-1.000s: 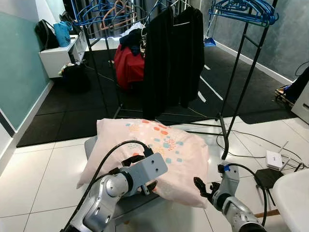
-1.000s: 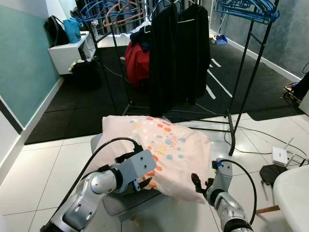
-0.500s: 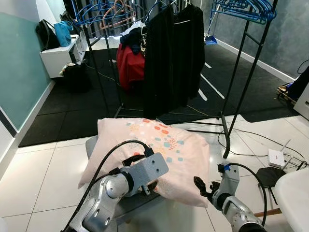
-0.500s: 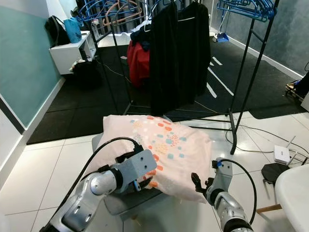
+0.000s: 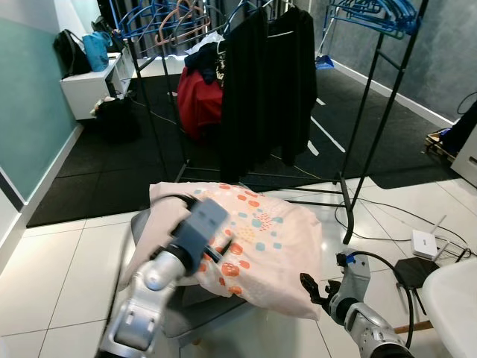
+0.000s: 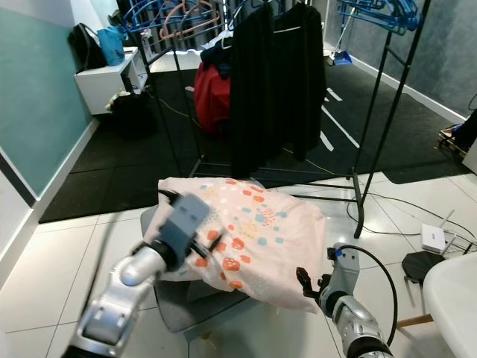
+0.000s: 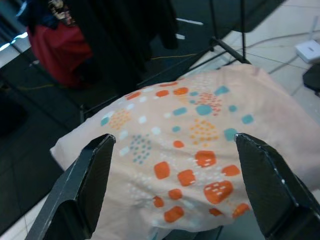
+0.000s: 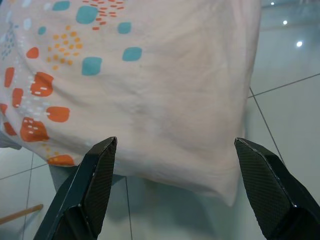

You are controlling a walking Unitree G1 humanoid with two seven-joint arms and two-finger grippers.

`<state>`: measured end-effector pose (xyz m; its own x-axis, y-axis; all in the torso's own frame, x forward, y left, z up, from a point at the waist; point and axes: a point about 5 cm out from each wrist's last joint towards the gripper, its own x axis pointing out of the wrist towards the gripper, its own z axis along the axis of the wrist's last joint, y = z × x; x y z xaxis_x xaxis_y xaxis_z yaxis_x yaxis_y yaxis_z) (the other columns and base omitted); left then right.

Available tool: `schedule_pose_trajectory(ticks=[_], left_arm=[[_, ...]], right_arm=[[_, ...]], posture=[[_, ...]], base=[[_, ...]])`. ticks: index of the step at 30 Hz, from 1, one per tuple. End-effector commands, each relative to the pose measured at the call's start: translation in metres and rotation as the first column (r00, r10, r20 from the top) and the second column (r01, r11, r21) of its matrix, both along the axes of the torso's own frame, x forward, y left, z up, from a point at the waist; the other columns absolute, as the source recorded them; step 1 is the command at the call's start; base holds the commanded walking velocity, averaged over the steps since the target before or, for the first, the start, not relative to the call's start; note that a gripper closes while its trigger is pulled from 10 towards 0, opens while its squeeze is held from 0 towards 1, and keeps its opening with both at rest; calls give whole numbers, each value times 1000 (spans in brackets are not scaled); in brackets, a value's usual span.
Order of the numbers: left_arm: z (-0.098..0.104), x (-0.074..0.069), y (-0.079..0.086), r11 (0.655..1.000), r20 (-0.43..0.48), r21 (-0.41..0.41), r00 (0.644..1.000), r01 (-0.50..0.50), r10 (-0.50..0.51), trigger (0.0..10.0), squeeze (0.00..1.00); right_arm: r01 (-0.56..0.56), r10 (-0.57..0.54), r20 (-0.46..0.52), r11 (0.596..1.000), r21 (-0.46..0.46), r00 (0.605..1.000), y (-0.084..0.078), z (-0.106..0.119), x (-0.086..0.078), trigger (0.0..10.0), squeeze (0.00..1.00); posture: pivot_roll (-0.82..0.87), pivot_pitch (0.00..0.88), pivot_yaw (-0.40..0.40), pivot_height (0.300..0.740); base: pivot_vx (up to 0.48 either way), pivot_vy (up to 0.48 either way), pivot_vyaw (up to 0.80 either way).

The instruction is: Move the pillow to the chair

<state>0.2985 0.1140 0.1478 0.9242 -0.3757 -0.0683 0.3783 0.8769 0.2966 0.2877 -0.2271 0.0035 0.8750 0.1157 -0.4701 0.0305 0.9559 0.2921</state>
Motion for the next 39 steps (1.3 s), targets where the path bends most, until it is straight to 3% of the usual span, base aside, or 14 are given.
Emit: schedule_pose_trajectory(ticks=[1, 3, 6, 8, 9, 10, 12, 13, 15, 16, 19, 21, 30, 39], left_arm=[[-16, 6, 25, 994, -67, -25, 993, -104, 102, 10000, 0], [-53, 14, 70, 953, -225, -72, 936, -295, 272, 10000, 0], [-53, 14, 70, 953, -225, -72, 936, -295, 272, 10000, 0], [-92, 7, 91, 915, -383, -21, 849, -402, 364, 10000, 0], [-108, 1, 93, 911, -447, 3, 815, -412, 369, 10000, 0], [-108, 1, 93, 911, -447, 3, 815, -412, 369, 10000, 0], [-131, -11, 91, 904, -549, -16, 760, -427, 349, 10000, 0], [-131, -11, 91, 904, -549, -16, 760, -427, 349, 10000, 0], [-143, -18, 91, 895, -585, -2, 727, -446, 360, 10000, 0], [-154, -25, 92, 876, -611, 13, 690, -482, 389, 10000, 0], [-161, -29, 93, 855, -629, 17, 659, -518, 412, 10000, 0], [-172, -38, 93, 819, -662, 15, 608, -574, 439, 10000, 0], [-180, -43, 97, 784, -682, -26, 584, -621, 440, 10000, 0], [-184, -45, 98, 765, -680, -6, 563, -644, 469, 10000, 0]], right_arm=[[-15, 15, 3, 1000, -13, 1000, 3, 0, 0, 10000, 0], [-16, 16, 19, 999, -29, 1000, 4, 3, 4, 10000, 0], [-16, 16, 19, 999, -29, 1000, 4, 3, 4, 10000, 0], [-12, 14, 38, 999, -40, 999, 5, 8, 10, 10000, 0], [-6, 8, 46, 999, -44, 999, 6, 11, 13, 10000, 0], [-6, 8, 46, 999, -44, 999, 6, 11, 13, 10000, 0], [5, -2, 62, 999, -36, 998, 7, 16, 18, 10000, 0], [5, -2, 62, 999, -36, 998, 7, 16, 18, 10000, 0], [-5, 7, 74, 1000, -29, 997, 10, 20, 23, 10000, 0], [-29, 31, 77, 999, -28, 997, 15, 23, 26, 10000, 0], [-61, 62, 62, 998, -18, 996, 19, 24, 28, 10000, 0], [-99, 97, 49, 995, 26, 994, 25, 26, 31, 10000, 0], [-161, 153, 89, 982, 96, 984, 33, 34, 38, 10000, 0], [-262, 262, 96, 965, -7, 960, 36, 40, 41, 10000, 0]], posture=[[-141, 25, 10, 740], [-150, 18, 8, 740], [-150, 18, 8, 740], [-159, 15, 9, 740], [-160, 17, 8, 740], [-160, 17, 8, 740], [-163, 19, 8, 740], [-163, 19, 8, 740], [-163, 19, 8, 740], [-169, 20, 8, 740], [-171, 23, 8, 740], [-170, 25, 3, 730], [-168, 33, -3, 705], [-169, 37, -7, 670]], base=[[0, 0, 0], [0, 0, 0], [0, 0, 0], [0, 0, 0], [0, 0, 0], [0, 0, 0], [0, 0, 0], [0, 0, 0], [0, 0, 0], [0, 0, 0], [0, 0, 0], [0, 0, 0], [0, 0, 0], [0, 0, 0]])
